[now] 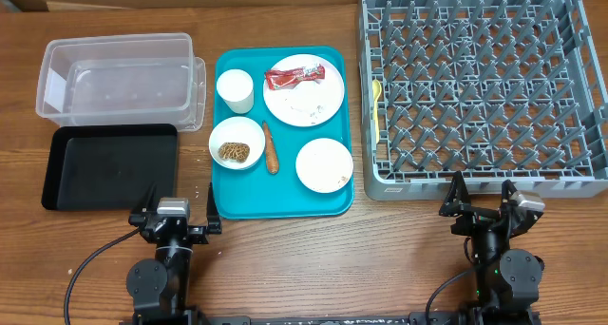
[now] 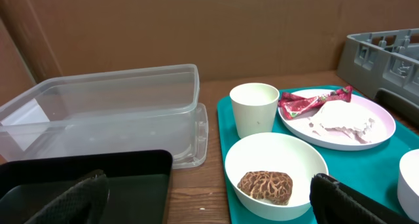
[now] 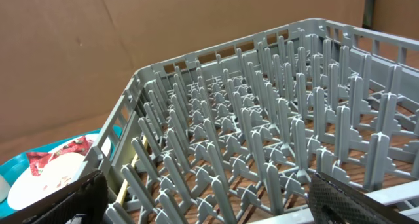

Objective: Sort waste into correct bins and load items into the dishwasher

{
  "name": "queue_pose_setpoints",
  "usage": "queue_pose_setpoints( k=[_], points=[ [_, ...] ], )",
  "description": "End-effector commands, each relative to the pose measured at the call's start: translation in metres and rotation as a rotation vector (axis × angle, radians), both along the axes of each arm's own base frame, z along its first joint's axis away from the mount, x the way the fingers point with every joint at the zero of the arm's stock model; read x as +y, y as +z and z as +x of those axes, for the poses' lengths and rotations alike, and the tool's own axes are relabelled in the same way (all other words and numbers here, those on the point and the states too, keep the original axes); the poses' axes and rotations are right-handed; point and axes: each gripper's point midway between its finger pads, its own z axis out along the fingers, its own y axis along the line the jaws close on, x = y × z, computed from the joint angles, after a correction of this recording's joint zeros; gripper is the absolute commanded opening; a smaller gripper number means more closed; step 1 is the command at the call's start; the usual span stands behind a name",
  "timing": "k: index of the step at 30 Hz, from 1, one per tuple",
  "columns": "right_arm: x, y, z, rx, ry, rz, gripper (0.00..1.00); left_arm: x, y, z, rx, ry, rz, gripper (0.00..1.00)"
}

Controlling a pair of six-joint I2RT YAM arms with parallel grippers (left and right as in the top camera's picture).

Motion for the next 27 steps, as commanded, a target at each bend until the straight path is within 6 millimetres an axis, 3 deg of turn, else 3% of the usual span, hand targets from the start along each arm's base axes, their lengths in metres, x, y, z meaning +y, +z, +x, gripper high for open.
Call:
queue_pose_setpoints(
  k=[1,24,27],
  points=[
    [0.0008,0.0020,-0.0002,-0.014,0.003,0.001,1.00,0.0002,-0.0009,-0.0001,-0.005,0.004,-0.002,1.00],
    [0.0010,0.0020,-0.0002,-0.014,0.004,0.001,1.00,0.0002,-0.0009,-0.0001,-0.005,0.004,-0.002,1.00],
    [0.0084,0.0012,0.0001,-0.011,0.047,0.006,1.00,0.0002,-0.0009,-0.0001,-0.005,0.004,-0.002,1.00]
  ],
)
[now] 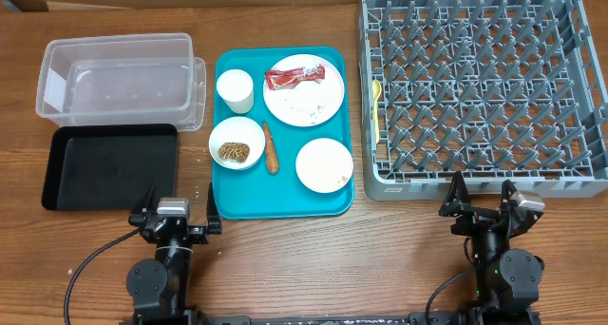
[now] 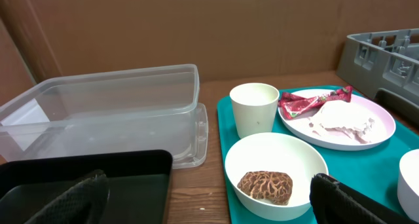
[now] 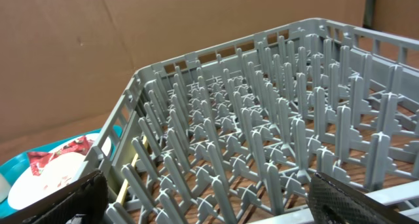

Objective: Sort waste into correct bins and load items into the dishwasher

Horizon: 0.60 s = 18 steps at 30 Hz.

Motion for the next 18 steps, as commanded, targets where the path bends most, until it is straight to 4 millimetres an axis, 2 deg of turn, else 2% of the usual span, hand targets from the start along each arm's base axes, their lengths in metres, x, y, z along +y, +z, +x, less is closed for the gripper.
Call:
queue_pose_setpoints(
  k=[1,11,15,18],
  points=[
    [0.007,0.001,0.000,-0.012,0.039,0.004,1.00,0.000,-0.001,0.000,-0.005,0.004,-0.002,1.00],
    [0.024,0.009,0.000,-0.036,0.119,0.180,1.00,0.001,0.000,0.000,-0.010,0.010,-0.001,0.99],
    [0.037,0.038,-0.006,-0.087,0.205,0.187,1.00,-0.001,-0.001,0.000,-0.006,0.001,-0.024,1.00],
    [0.041,0.075,-0.017,-0.149,0.232,0.183,1.00,0.016,-0.001,-0.001,-0.003,0.092,0.012,1.00]
  ],
)
